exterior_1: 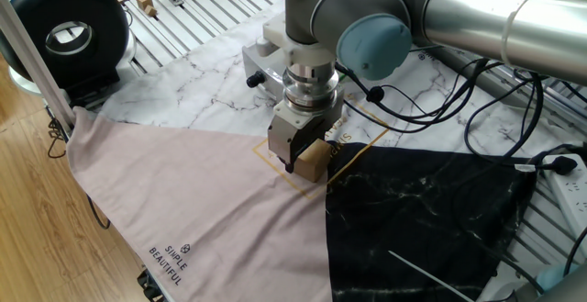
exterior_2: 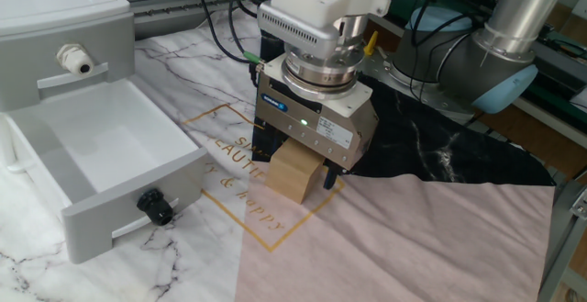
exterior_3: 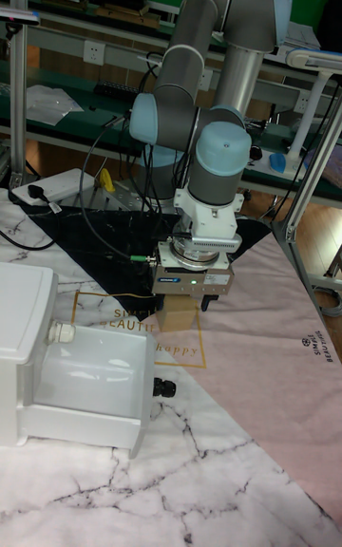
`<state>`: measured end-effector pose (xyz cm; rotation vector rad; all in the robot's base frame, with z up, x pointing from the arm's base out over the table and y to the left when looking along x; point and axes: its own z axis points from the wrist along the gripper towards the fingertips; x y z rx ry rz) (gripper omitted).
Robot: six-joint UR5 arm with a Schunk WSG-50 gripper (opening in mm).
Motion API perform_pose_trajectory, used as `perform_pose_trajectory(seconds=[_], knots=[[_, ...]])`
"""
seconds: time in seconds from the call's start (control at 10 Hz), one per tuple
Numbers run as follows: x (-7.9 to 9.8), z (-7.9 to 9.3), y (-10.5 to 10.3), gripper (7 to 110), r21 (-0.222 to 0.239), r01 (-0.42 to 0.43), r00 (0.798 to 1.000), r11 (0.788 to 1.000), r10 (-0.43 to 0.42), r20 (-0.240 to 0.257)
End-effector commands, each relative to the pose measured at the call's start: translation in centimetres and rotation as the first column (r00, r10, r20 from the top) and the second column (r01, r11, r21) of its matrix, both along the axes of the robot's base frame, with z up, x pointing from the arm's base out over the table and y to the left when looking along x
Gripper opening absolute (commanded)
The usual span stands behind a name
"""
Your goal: Put things in the drawer
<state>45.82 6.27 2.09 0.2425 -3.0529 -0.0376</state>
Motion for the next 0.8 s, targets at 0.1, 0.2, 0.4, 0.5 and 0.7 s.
perform_pose_trajectory(seconds=[0.1, 0.2, 0.4, 0.5, 0.7], knots=[[0.0, -0.3, 0.0, 22, 0.011, -0.029, 1.000, 1.000, 0.029, -0.004], [0.0, -0.3, 0.0, 22, 0.012, -0.028, 1.000, 1.000, 0.028, -0.003], [0.0, -0.3, -0.1, 22, 0.009, -0.029, 1.000, 1.000, 0.029, -0.002], [0.2, -0.3, -0.1, 22, 0.009, -0.028, 1.000, 1.000, 0.028, 0.003], [0.3, -0.3, -1.0, 22, -0.029, 0.009, 1.000, 1.000, -0.009, 0.008]])
